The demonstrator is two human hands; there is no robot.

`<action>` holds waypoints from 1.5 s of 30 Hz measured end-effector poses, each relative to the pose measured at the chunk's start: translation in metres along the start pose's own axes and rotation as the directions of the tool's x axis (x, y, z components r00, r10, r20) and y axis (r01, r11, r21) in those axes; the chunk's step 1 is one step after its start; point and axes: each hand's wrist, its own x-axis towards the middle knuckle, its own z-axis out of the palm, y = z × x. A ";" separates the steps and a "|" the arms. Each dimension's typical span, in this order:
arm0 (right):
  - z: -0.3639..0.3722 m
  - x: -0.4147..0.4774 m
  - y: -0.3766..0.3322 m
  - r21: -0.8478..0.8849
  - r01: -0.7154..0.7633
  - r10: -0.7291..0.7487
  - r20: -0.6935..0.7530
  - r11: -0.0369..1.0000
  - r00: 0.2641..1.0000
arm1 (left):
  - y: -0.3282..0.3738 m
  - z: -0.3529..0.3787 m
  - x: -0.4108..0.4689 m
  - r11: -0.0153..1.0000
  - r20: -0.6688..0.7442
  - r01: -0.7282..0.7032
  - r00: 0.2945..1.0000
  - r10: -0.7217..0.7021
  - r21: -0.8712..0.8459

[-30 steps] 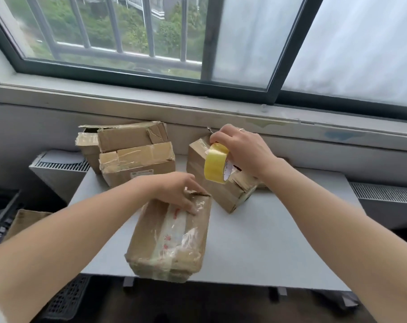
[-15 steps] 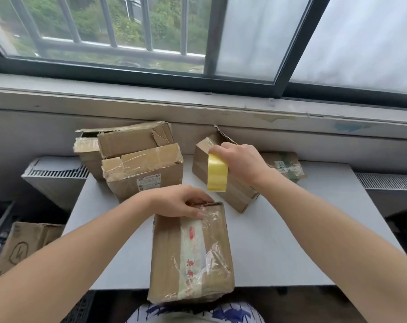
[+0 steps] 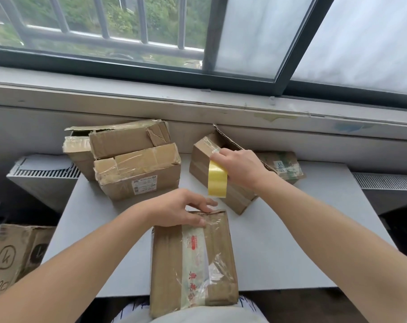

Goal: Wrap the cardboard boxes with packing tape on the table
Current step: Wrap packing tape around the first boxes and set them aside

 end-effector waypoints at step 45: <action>0.082 0.013 -0.025 0.176 0.012 -0.061 0.274 0.984 0.960 | -0.008 0.012 -0.013 0.915 -0.176 -0.203 0.945 0.276 0.348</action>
